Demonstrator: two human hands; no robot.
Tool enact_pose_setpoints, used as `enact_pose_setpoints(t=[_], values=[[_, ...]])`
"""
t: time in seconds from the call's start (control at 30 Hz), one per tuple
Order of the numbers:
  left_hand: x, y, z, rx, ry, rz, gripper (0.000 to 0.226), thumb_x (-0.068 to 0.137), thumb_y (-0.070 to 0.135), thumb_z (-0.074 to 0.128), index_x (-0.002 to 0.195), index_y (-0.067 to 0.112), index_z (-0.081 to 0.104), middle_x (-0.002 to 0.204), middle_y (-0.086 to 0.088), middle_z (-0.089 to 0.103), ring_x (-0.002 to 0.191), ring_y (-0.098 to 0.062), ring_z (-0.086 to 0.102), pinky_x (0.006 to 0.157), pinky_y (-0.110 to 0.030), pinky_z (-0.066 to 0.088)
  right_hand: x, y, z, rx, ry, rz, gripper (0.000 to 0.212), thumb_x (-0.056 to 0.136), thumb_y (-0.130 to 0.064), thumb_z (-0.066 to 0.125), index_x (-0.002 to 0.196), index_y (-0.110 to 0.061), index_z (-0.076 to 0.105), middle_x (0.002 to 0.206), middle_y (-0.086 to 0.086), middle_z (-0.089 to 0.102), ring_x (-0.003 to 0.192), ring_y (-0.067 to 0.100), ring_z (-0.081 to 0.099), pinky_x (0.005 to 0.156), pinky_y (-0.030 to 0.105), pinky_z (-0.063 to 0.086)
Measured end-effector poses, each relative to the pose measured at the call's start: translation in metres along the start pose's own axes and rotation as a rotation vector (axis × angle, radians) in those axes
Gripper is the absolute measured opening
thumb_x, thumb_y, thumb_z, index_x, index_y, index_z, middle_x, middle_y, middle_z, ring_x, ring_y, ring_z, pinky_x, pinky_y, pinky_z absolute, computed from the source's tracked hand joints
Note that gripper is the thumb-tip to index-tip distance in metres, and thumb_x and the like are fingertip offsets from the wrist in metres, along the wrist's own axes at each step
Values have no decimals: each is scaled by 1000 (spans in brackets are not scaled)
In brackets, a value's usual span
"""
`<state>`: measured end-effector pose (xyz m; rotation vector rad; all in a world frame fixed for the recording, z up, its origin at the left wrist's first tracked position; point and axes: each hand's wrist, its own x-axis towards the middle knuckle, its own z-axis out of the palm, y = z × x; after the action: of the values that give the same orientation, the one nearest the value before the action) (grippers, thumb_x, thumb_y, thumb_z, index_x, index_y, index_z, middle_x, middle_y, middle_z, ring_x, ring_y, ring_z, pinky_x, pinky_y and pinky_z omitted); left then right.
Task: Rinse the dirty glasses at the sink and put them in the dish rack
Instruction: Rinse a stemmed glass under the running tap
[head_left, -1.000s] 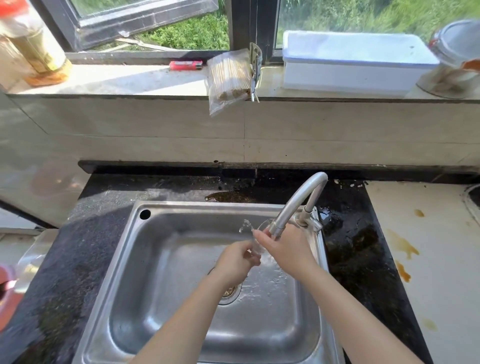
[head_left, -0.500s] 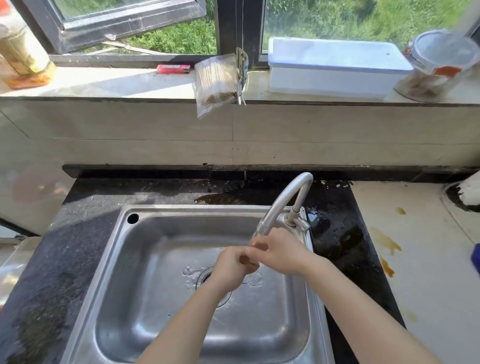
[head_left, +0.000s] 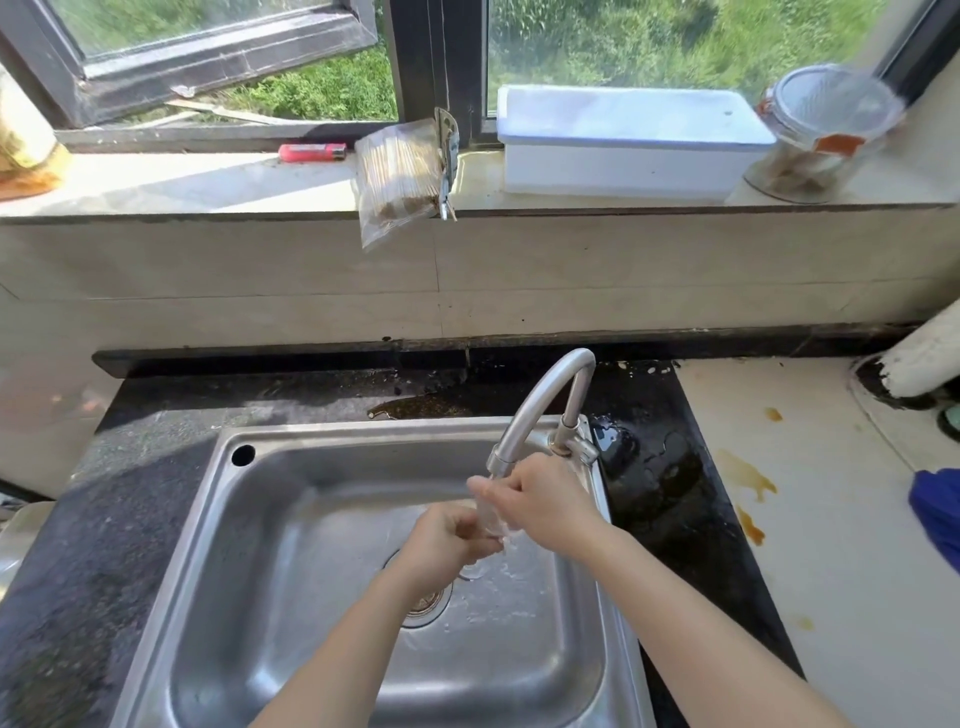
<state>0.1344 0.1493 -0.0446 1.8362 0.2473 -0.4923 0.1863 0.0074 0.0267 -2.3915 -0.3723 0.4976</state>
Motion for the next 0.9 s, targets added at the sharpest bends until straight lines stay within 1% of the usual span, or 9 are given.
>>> enact_pose_setpoints(t=[0.07, 0.17, 0.3, 0.43, 0.57, 0.67, 0.73, 0.8, 0.9], values=[[0, 9, 5, -9, -9, -20, 5, 82, 0, 71, 85, 4, 70, 73, 1, 67, 66, -5, 58, 62, -13, 42, 3, 3, 1, 87, 171, 26, 58, 84, -38, 69, 42, -20, 33, 35, -13, 41, 40, 10, 34, 47, 24, 26], [3, 19, 8, 3, 14, -44, 18, 84, -1, 67, 82, 16, 63, 72, 6, 66, 62, 0, 58, 56, -15, 42, 0, 5, -3, 360, 254, 45, 43, 81, -17, 70, 49, -22, 43, 42, -15, 46, 45, 4, 37, 52, 22, 31], [-5, 24, 7, -42, -5, -149, 25, 86, 1, 51, 102, 19, 56, 69, -3, 60, 63, -14, 55, 56, -20, 46, -9, 17, -15, 550, 332, 120, 27, 89, -26, 64, 72, -5, 65, 64, -1, 59, 62, 8, 50, 63, 24, 42], [-17, 27, 15, -238, -1, -275, 36, 89, 27, 59, 121, 35, 45, 56, 0, 44, 50, -15, 46, 62, -34, 57, -13, 48, -17, 445, 336, 260, 35, 91, -24, 60, 62, -6, 54, 55, -3, 47, 55, 11, 41, 57, 26, 35], [-16, 44, 21, -477, 8, -413, 43, 84, 62, 57, 117, 35, 51, 51, 6, 37, 40, -9, 38, 75, -40, 60, -13, 66, -12, 378, 315, 350, 34, 92, -24, 58, 61, -12, 51, 57, -3, 48, 55, 11, 41, 55, 25, 35], [-6, 56, 25, -755, 95, -526, 50, 84, 63, 56, 115, 24, 56, 49, 4, 33, 35, -8, 33, 82, -42, 59, -7, 71, -12, 317, 351, 393, 16, 91, -20, 56, 82, -9, 62, 76, 2, 59, 71, 17, 53, 63, 29, 42], [1, 63, 28, -906, 118, -544, 52, 82, 65, 57, 113, 22, 57, 46, 3, 32, 33, -9, 32, 71, -36, 59, -2, 74, -13, 252, 375, 401, 11, 90, -18, 57, 97, -11, 60, 95, 2, 59, 86, 19, 55, 74, 30, 44], [8, 67, 33, -1020, 170, -549, 50, 83, 60, 62, 109, 18, 56, 50, 1, 35, 38, -10, 37, 62, -33, 58, 4, 77, -13, 139, 373, 387, 22, 89, -19, 59, 110, -11, 56, 110, 4, 52, 99, 21, 52, 83, 32, 45], [17, 72, 38, -1231, 284, -574, 35, 92, 34, 62, 109, 5, 56, 59, -1, 41, 47, -10, 41, 73, -35, 59, 13, 82, -12, -3, 331, 369, 41, 90, -19, 58, 129, -9, 48, 126, 7, 46, 118, 24, 44, 96, 36, 41]])
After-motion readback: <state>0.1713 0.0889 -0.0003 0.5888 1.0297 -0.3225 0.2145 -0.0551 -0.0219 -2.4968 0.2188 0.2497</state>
